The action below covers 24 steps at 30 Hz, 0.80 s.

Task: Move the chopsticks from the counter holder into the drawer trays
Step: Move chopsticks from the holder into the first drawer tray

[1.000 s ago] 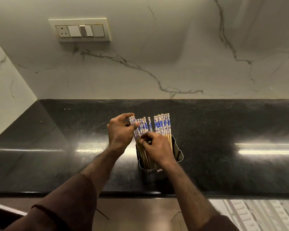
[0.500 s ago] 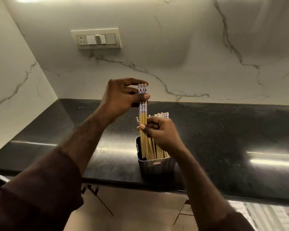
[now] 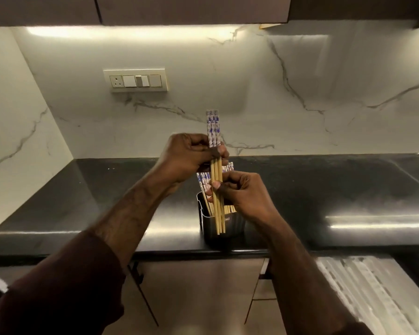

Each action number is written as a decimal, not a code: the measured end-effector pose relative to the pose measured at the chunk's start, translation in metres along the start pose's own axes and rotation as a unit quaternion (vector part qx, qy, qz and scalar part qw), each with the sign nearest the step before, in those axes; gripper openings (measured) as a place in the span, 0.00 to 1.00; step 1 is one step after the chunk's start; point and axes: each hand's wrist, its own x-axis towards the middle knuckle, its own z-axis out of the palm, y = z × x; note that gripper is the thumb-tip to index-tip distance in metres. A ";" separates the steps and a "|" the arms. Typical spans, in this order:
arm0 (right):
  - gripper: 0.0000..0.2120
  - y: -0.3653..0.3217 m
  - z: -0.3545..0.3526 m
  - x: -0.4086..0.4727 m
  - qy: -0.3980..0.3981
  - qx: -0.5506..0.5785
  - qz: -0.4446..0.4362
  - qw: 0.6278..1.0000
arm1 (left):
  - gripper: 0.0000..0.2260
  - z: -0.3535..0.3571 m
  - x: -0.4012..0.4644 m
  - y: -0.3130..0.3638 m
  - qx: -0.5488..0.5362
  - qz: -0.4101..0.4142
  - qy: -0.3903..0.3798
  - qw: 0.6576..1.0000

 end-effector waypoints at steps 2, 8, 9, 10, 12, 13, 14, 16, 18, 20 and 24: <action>0.07 -0.004 0.002 -0.022 0.009 0.006 0.009 1.000 | 0.08 0.005 -0.014 -0.001 -0.027 0.004 -0.008 1.000; 0.10 -0.001 -0.023 -0.087 0.003 -0.010 0.074 0.997 | 0.07 0.035 -0.037 -0.002 -0.087 -0.007 -0.015 0.996; 0.09 0.000 -0.030 -0.097 0.001 -0.013 0.084 0.996 | 0.06 0.043 -0.039 -0.002 -0.098 -0.012 -0.018 0.995; 0.09 0.001 -0.037 -0.105 -0.001 -0.014 0.090 0.996 | 0.06 0.050 -0.041 -0.001 -0.108 -0.018 -0.021 0.994; 0.08 0.002 -0.052 -0.121 0.001 -0.017 0.100 0.995 | 0.07 0.067 -0.045 -0.001 -0.129 -0.030 -0.025 0.991; 0.08 0.002 -0.061 -0.129 0.004 -0.019 0.104 0.994 | 0.07 0.078 -0.047 -0.001 -0.139 -0.036 -0.026 0.989; 0.08 0.002 -0.070 -0.138 0.009 -0.022 0.109 0.994 | 0.08 0.089 -0.048 -0.002 -0.151 -0.044 -0.026 0.987; 0.07 0.003 -0.088 -0.153 0.019 -0.032 0.122 0.992 | 0.10 0.112 -0.049 -0.007 -0.174 -0.064 -0.024 0.982; 0.05 0.006 -0.112 -0.171 0.023 -0.042 0.144 0.988 | 0.11 0.140 -0.049 -0.017 -0.184 -0.089 -0.019 0.979; 0.04 0.010 -0.138 -0.190 0.025 -0.048 0.174 0.983 | 0.10 0.170 -0.049 -0.030 -0.184 -0.116 -0.013 0.976; 0.05 0.023 -0.202 -0.232 0.030 -0.069 0.238 0.968 | 0.11 0.246 -0.056 -0.063 -0.200 -0.188 -0.003 0.962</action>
